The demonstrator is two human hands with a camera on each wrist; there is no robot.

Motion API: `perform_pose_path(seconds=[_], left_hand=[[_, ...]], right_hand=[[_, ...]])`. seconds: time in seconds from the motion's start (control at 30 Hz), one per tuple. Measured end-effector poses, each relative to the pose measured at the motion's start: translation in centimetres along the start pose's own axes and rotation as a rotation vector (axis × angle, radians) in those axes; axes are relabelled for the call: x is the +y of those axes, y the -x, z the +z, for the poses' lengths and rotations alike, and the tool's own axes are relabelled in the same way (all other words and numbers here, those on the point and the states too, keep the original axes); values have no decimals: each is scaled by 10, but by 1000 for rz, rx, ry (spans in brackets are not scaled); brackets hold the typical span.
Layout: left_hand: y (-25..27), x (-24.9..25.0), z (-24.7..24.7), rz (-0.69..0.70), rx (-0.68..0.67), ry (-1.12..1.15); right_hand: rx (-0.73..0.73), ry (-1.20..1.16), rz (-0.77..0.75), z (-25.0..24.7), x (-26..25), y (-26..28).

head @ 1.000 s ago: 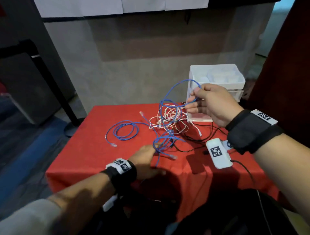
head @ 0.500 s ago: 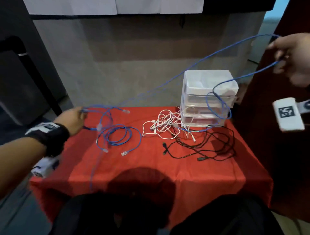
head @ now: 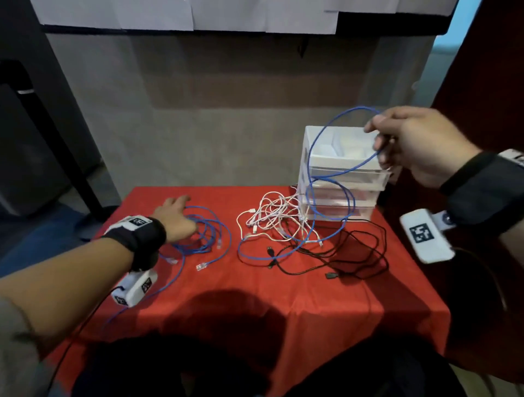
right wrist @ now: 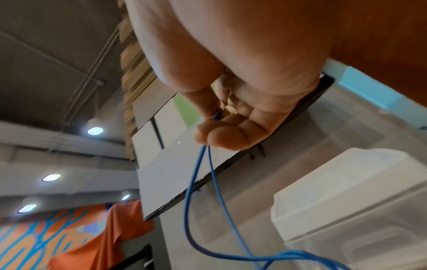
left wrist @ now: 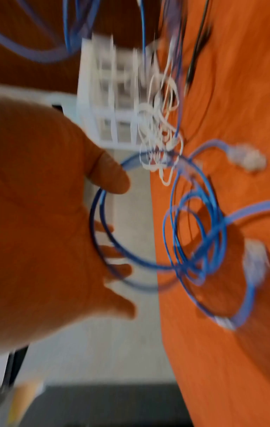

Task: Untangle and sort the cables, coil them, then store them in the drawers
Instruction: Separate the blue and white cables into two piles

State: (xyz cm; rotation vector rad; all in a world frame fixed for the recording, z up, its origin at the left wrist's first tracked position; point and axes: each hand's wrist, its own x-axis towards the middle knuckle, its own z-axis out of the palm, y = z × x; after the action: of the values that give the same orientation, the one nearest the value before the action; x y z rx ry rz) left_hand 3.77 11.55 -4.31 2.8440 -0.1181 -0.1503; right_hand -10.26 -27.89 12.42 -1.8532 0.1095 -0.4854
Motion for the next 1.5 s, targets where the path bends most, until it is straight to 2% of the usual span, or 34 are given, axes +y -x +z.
perform_pose_path(seconds=[0.07,0.13,0.23,0.33,0.43,0.6,0.67,0.73,0.8,0.83,0.97,1.0,1.1,1.13,1.2,1.3,1.33,1.4,1.43,1.5], left_hand=[[16,33,5,224,174,-70],[35,73,10,460,282,33],[52,122,28,680,258,243],[54,142,59,794,185,141],[50,140,89,746,79,71],[47,134,98,691,59,231],[51,134,79,637,144,520],[40,128,50,451,351,841],[23,111,25,312,540,926],[17,101,17,281,555,942],[12,75,0,231,502,933],[14,74,-3,215,452,986],[16,68,-2,141,179,1126],[16,63,1,131,134,1099],[13,48,6,168,130,955],[12,26,9,237,134,406],[12,22,8,242,139,289],[14,16,0,271,200,284],[14,13,-6,273,283,372],[11,4,-17,276,542,575]], right_hand=[[-43,-20,-16,11,-6,4],[-80,-61,-45,23,-17,7],[-132,-143,-83,38,-39,12],[-154,-232,-101,47,-57,19],[-157,-314,-94,48,-68,22],[-119,-387,-76,32,-72,21],[-80,-371,-76,24,-68,16],[-43,-342,-63,18,-59,11],[-28,-315,-15,15,-43,7],[-30,-306,14,16,-34,5],[-69,-260,101,34,-5,1],[-84,-245,116,39,1,1],[-131,-213,141,55,16,0],[-139,-214,147,61,19,0],[-148,-226,155,72,23,0],[-160,-230,147,87,27,1],[-162,-230,145,92,28,1],[-168,-232,147,98,31,-1],[-169,-231,150,100,32,-3],[-167,-226,158,103,36,-5]])
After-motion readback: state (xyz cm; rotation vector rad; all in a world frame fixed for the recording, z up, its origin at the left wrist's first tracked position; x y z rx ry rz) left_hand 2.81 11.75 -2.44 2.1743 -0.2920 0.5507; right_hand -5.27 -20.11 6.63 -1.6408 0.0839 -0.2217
